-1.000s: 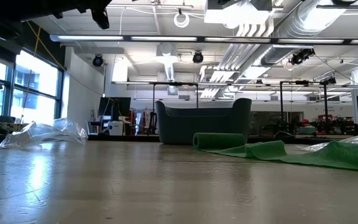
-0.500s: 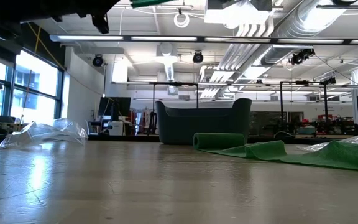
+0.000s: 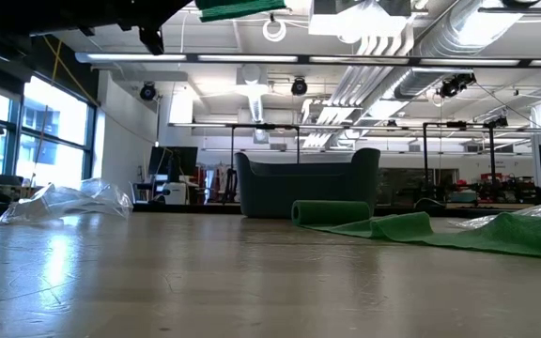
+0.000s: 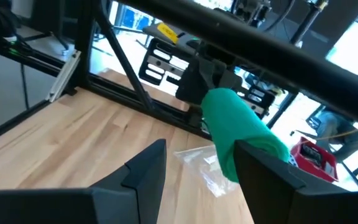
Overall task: Roll bandage
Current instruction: Roll the light green bandage
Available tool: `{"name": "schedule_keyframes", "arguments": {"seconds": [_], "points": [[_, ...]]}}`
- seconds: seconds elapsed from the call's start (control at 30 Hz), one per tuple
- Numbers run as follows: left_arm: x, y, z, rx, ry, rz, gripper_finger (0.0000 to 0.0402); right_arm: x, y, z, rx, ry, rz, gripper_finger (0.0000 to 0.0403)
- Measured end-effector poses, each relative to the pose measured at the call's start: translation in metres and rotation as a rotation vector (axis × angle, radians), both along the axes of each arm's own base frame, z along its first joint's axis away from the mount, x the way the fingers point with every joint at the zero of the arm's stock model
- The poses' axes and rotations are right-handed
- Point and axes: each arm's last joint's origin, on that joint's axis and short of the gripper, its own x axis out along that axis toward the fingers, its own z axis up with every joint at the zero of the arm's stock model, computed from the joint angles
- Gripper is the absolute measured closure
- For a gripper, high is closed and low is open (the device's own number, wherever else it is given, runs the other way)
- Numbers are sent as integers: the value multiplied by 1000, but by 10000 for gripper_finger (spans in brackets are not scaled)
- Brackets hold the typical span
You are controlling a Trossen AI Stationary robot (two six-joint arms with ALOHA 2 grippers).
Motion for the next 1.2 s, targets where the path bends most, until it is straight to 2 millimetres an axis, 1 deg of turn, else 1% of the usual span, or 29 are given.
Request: {"name": "schedule_keyframes", "arguments": {"seconds": [0.13, 0.33, 0.7, 0.8, 0.93, 1.03, 1.1, 1.2], "points": [[0, 0, 0, -9, -1, -2, 401, 3, -6, -4, 23, 21, -53, 222], [0, 0, 0, -10, -1, -3, 401, 10, -4, -11, 32, 17, -33, 222], [0, 0, 0, -32, 2, -9, 401, 13, -4, -8, 24, -29, -13, 224], [0, 0, -1, -32, 5, -8, 401, 13, -4, -8, 31, -26, -16, 245], [0, 0, -1, -31, 7, -10, 396, 13, -5, -9, 41, -15, -26, 294], [0, -1, -1, -31, 7, -13, 393, 12, -5, -12, 45, 11, -36, 323], [0, -1, -1, -31, 8, -13, 393, 10, -5, -13, 36, 34, -36, 331], [0, -1, -1, -31, 8, -13, 393, 7, -6, -11, 49, 44, -33, 328]]}}
